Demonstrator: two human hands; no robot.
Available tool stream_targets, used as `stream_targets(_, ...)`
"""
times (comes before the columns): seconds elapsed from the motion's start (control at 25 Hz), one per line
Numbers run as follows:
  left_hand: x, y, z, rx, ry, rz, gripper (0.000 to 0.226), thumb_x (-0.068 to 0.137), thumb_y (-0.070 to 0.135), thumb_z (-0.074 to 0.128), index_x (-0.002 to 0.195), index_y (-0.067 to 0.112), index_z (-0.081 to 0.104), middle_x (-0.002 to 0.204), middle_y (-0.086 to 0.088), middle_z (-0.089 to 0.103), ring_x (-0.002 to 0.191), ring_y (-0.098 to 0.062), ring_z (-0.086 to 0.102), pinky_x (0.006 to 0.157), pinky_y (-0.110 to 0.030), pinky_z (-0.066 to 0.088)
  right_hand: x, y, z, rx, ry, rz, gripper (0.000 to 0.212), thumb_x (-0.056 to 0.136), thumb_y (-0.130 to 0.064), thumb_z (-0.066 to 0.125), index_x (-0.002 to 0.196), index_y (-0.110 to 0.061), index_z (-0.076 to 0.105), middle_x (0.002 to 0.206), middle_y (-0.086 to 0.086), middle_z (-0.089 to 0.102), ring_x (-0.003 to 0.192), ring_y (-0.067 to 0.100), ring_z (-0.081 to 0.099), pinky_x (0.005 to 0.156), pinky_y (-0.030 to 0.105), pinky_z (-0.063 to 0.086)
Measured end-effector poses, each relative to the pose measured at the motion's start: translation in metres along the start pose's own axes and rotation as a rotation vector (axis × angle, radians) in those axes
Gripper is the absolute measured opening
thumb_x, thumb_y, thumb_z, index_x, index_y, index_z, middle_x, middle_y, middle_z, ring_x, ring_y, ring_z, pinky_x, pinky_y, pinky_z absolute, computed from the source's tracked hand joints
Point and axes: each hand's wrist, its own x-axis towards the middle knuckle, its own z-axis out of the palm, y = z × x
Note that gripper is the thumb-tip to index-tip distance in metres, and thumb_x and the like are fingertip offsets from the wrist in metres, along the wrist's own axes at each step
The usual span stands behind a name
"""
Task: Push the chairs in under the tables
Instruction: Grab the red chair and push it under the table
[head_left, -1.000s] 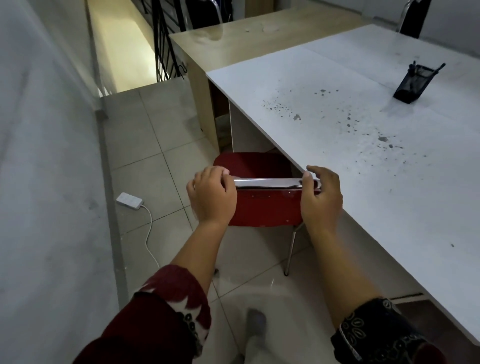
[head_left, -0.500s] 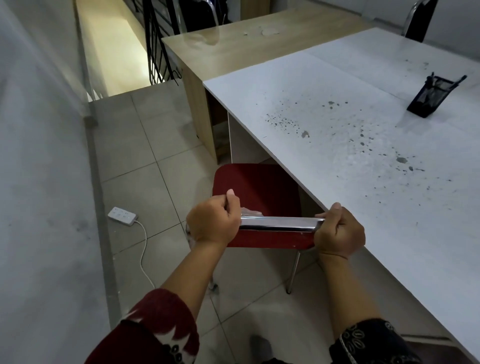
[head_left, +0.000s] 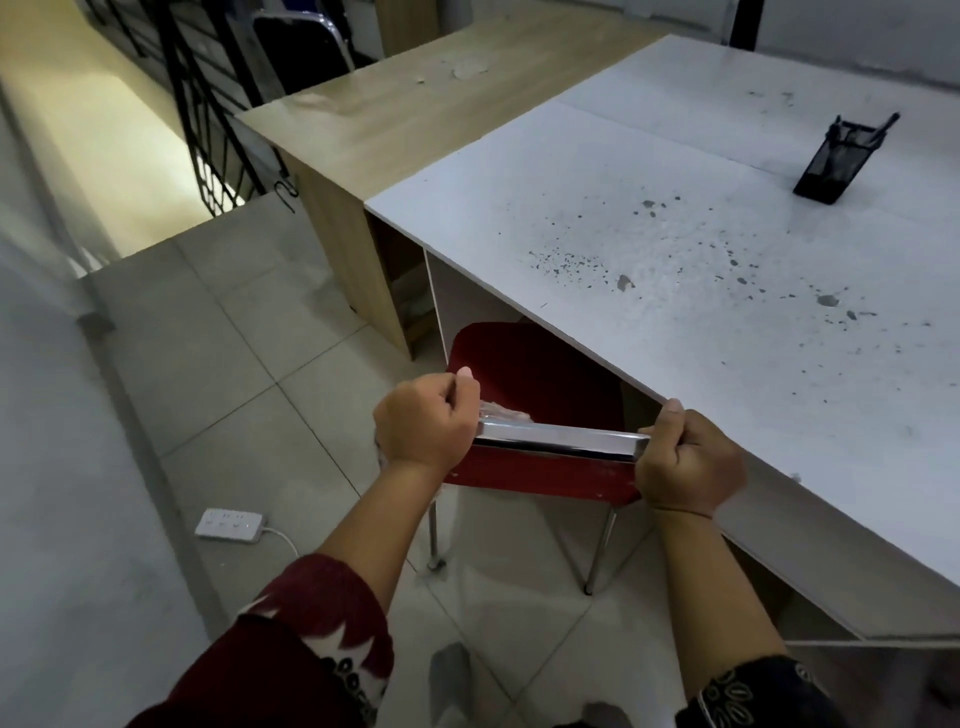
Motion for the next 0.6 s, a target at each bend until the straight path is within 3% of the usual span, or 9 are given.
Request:
stream_targets(0.08,0.024,-0.016,-0.001,-0.054,-0.053,0.043,0.052,0.085,0.026,0.047,0.040,0.031,0.021,0.034,0.017,0.019,0.029,-0.003,0.021,0.030,-0.014,0.024,-0.004,-0.013,0.014,-0.051,0.049,0.025,0.057,0.087,-0.029,0.036,0.045,0.002,0.059,0.038,0.016,0.051,0.035,0.030,0.043,0.039,0.029,0.035)
stream_targets(0.2,0.051,-0.032,0.001,-0.086,-0.127,0.082,0.050,0.084,0.030,0.045,0.038,0.028,0.028,0.033,0.013,0.025,0.029,-0.006,0.026,0.037,-0.010,0.015,-0.009,-0.026,0.024,-0.087,0.116,0.026,0.053,0.085,-0.026,0.040,0.041,0.000,0.053,0.035,0.015,0.046,0.032,0.027,0.039,0.038,0.024,0.027)
stream_targets(0.4,0.093,-0.057,0.011,-0.157,-0.208,0.171,0.049,0.083,0.027,0.047,0.036,0.025,0.031,0.033,0.012,0.028,0.032,-0.006,0.028,0.040,-0.018,0.018,-0.029,-0.046,0.046,-0.139,0.162,0.119,0.049,0.084,-0.025,0.045,0.038,-0.009,0.038,0.035,0.003,0.031,0.032,0.019,0.024,0.041,0.020,0.017)
stream_targets(0.52,0.108,-0.067,0.021,-0.155,-0.242,0.179,0.047,0.085,0.028,0.042,0.042,0.008,0.049,0.036,-0.005,0.044,0.036,-0.023,0.041,0.041,-0.026,0.029,-0.037,-0.055,0.058,-0.145,0.162,0.145,0.047,0.084,-0.024,0.045,0.039,-0.016,0.034,0.037,-0.001,0.028,0.033,0.018,0.022,0.044,0.017,0.014)
stream_targets(0.6,0.116,-0.070,0.025,-0.126,-0.207,0.172,0.048,0.087,0.027,0.040,0.047,0.002,0.051,0.041,-0.013,0.049,0.039,-0.030,0.044,0.042,-0.029,0.030,-0.036,-0.061,0.065,-0.143,0.141,0.173,0.046,0.084,-0.024,0.045,0.040,-0.014,0.036,0.037,0.001,0.030,0.034,0.019,0.023,0.043,0.019,0.017)
